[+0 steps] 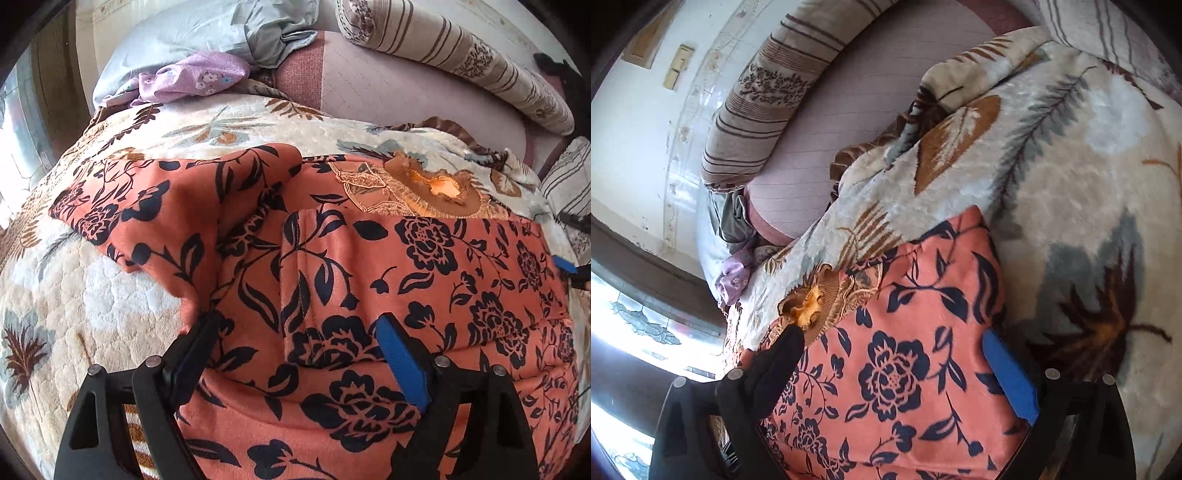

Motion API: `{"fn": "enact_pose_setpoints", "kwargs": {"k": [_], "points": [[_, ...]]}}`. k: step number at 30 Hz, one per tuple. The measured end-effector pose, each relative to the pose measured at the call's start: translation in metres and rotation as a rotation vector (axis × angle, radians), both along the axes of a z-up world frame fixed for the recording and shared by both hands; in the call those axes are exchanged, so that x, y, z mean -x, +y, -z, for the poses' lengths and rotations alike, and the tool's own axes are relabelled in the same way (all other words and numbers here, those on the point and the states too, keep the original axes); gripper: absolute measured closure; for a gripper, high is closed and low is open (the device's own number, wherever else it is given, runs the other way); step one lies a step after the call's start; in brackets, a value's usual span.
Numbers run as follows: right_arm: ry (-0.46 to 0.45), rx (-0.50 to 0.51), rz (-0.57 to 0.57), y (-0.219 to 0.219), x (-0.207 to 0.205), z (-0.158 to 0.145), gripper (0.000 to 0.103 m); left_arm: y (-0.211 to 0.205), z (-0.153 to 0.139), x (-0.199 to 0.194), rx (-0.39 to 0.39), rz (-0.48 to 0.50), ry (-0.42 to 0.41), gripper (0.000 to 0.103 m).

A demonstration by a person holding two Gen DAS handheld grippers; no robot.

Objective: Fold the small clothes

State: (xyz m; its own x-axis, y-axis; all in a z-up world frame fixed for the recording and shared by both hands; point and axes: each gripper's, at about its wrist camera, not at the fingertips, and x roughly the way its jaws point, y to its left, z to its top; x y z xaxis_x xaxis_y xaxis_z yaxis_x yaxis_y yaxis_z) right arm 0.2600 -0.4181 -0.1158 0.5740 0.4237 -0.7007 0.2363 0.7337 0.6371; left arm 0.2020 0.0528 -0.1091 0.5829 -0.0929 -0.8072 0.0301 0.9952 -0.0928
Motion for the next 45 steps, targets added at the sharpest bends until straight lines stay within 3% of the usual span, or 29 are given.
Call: {"fn": "enact_pose_setpoints", "kwargs": {"k": [1,2,6,10,15,17,19,25,31,33,34,35,37,39,40,42,45], "points": [[0.064,0.028,0.03,-0.005,-0.006,0.014,0.004,0.007,-0.005,0.005,0.034,-0.006,-0.011,0.014],[0.063,0.02,0.077,-0.008,-0.004,0.014,0.005,0.016,-0.012,0.009,0.065,-0.017,-0.026,0.014],[-0.077,0.284,0.153,0.018,0.03,-0.042,0.005,0.079,-0.036,0.023,0.211,-0.14,-0.109,0.014],[-0.167,0.309,0.007,0.067,0.071,-0.062,0.005,0.17,-0.034,0.028,0.41,-0.363,-0.149,0.014],[-0.161,0.315,-0.13,0.115,0.1,-0.027,0.004,0.262,-0.001,0.014,0.663,-0.582,-0.099,0.014],[-0.102,0.297,-0.143,0.12,0.104,0.0,0.004,0.279,0.008,0.0,0.717,-0.597,-0.08,0.014],[-0.138,0.304,-0.138,0.121,0.109,0.008,0.004,0.29,0.014,-0.018,0.752,-0.606,-0.064,0.014],[-0.15,0.252,-0.136,0.115,0.111,0.009,0.002,0.319,0.029,-0.071,0.753,-0.656,-0.038,0.016],[-0.158,0.254,-0.137,0.116,0.11,0.011,0.001,0.324,0.04,-0.1,0.785,-0.619,-0.039,0.016],[-0.158,0.253,-0.137,0.116,0.109,0.011,0.001,0.327,0.042,-0.103,0.783,-0.629,-0.047,0.022],[-0.158,0.253,-0.137,0.116,0.109,0.011,0.001,0.33,0.045,-0.104,0.783,-0.644,-0.045,0.037],[-0.158,0.252,-0.137,0.116,0.109,0.011,0.001,0.332,0.048,-0.106,0.768,-0.66,-0.033,0.061],[-0.158,0.252,-0.136,0.116,0.109,0.011,0.001,0.339,0.058,-0.108,0.714,-0.7,0.023,0.095],[-0.159,0.25,-0.136,0.115,0.11,0.012,0.001,0.345,0.063,-0.106,0.757,-0.698,0.021,0.096],[-0.159,0.25,-0.136,0.115,0.11,0.012,0.001,0.343,0.058,-0.106,0.727,-0.693,0.019,0.097],[-0.161,0.246,-0.135,0.115,0.11,0.011,0.001,0.327,0.035,-0.107,0.579,-0.663,-0.002,0.098],[-0.166,0.235,-0.132,0.114,0.11,0.011,0.001,0.281,-0.029,-0.101,0.376,-0.52,-0.142,0.098]]}}
